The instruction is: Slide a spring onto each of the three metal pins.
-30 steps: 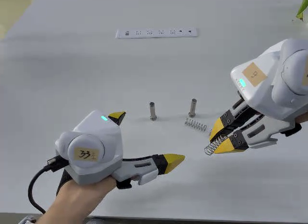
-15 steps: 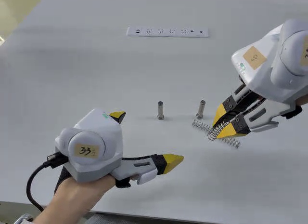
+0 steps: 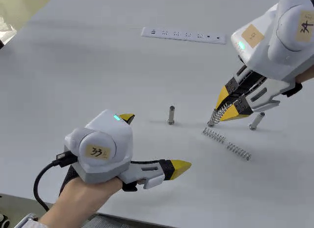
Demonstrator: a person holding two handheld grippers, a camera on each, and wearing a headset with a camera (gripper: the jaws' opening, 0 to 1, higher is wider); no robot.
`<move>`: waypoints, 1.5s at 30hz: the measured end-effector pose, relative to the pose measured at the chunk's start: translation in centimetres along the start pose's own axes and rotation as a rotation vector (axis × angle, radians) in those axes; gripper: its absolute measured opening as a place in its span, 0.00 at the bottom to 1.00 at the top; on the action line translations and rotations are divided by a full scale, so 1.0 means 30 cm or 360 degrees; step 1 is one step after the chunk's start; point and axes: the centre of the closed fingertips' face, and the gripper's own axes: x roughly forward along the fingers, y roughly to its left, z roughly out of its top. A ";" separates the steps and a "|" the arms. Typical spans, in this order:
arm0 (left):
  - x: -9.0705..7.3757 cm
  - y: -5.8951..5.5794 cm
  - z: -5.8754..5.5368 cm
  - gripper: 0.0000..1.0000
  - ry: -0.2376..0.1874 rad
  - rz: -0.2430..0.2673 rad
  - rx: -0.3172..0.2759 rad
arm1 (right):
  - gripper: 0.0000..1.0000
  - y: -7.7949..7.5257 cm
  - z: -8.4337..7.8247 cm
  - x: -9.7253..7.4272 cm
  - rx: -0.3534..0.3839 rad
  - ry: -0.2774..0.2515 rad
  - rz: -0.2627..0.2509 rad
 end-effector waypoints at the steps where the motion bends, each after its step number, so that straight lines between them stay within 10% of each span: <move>1: -0.001 0.003 -0.001 0.97 -0.0001 0.0002 -0.0006 | 0.07 -0.011 0.006 0.000 -0.0018 0.0006 0.0004; 16: 0.005 0.014 -0.011 0.97 0.0023 0.0010 -0.0036 | 0.07 -0.160 0.059 0.023 -0.0152 0.0090 0.0038; 45: 0.009 0.017 -0.025 0.94 0.0046 -0.0007 -0.0047 | 0.07 -0.227 0.105 0.199 -0.0307 0.0203 0.0159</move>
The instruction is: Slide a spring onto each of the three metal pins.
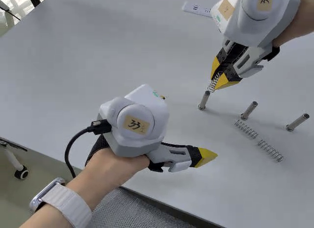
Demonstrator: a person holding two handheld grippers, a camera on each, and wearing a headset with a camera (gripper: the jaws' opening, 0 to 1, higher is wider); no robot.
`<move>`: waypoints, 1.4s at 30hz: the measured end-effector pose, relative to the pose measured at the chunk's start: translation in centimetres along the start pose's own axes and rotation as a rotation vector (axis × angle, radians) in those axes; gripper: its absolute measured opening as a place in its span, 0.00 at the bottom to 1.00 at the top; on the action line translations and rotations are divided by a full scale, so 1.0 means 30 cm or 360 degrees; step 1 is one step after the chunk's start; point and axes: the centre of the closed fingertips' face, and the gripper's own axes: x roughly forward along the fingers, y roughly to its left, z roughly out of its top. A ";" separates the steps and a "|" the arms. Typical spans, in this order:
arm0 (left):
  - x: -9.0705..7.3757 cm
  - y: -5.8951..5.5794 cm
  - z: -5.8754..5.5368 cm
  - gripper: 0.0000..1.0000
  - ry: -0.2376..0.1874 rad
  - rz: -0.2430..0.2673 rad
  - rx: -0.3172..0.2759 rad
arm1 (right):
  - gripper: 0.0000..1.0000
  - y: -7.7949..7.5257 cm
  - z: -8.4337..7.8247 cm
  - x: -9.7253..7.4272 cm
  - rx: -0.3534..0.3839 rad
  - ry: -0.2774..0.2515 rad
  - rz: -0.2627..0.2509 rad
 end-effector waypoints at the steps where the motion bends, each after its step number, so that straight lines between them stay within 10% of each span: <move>1: 0.000 0.002 -0.001 0.94 0.0001 0.0003 0.0000 | 0.07 -0.001 0.001 0.005 -0.0007 0.0006 0.0004; 42: 0.003 0.016 -0.012 0.92 0.0003 0.0008 -0.0051 | 0.07 -0.008 -0.043 0.163 -0.0068 0.0131 0.0084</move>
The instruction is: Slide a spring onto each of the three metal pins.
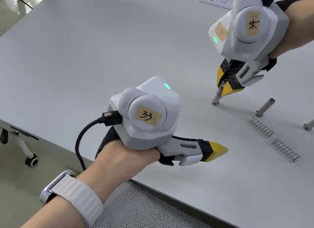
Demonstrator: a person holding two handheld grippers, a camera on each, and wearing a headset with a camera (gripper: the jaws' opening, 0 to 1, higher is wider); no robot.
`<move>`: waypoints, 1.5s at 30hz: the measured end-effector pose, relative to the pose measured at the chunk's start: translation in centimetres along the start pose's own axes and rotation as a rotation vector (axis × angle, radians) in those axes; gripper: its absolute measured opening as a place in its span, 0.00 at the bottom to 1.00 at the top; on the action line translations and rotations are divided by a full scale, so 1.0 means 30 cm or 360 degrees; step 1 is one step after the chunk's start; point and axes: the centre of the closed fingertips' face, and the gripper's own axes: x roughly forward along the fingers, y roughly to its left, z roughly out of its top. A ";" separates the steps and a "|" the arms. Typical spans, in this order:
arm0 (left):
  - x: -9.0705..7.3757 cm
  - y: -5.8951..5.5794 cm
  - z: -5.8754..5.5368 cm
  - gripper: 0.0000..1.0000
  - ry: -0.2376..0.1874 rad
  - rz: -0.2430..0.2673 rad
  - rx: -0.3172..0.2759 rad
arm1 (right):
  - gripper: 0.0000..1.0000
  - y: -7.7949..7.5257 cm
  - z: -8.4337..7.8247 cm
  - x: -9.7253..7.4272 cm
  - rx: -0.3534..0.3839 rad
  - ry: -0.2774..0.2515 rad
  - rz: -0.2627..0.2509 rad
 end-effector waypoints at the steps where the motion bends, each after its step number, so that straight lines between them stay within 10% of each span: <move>1: 0.000 0.001 0.000 0.92 0.0001 0.0000 0.0002 | 0.07 -0.001 -0.001 0.004 0.0001 0.0003 0.0002; 45: -0.003 -0.003 -0.002 0.92 0.0011 -0.0009 0.0009 | 0.08 0.027 0.007 0.047 0.0049 0.0036 0.0008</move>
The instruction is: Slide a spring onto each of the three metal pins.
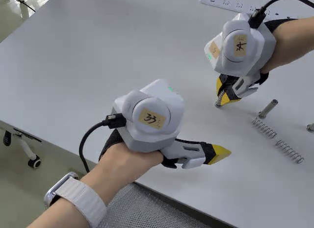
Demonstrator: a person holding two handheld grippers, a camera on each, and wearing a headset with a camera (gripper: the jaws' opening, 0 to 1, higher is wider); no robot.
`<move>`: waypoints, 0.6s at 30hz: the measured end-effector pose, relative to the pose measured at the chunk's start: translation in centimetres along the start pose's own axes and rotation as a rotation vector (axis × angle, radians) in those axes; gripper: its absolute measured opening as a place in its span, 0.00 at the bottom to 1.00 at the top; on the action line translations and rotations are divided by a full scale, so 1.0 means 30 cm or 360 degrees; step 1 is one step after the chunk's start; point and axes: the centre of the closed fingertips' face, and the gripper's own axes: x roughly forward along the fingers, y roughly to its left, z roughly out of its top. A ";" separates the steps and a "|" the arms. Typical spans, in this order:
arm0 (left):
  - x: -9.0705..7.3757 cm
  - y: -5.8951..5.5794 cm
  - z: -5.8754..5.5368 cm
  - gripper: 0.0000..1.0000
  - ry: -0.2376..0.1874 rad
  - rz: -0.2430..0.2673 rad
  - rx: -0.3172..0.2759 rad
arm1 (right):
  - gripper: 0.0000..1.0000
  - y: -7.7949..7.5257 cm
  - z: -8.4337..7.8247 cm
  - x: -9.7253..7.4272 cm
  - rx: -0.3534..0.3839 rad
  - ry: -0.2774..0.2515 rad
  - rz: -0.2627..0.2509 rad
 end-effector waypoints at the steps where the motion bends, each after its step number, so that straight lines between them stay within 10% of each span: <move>1: 0.000 0.000 0.000 0.91 0.0002 0.0000 0.0001 | 0.08 -0.008 -0.005 0.004 0.0000 0.0002 -0.0001; 18: 0.001 -0.004 -0.001 0.91 0.0002 -0.0003 0.0001 | 0.55 0.028 -0.023 0.025 0.0136 -0.0064 0.0034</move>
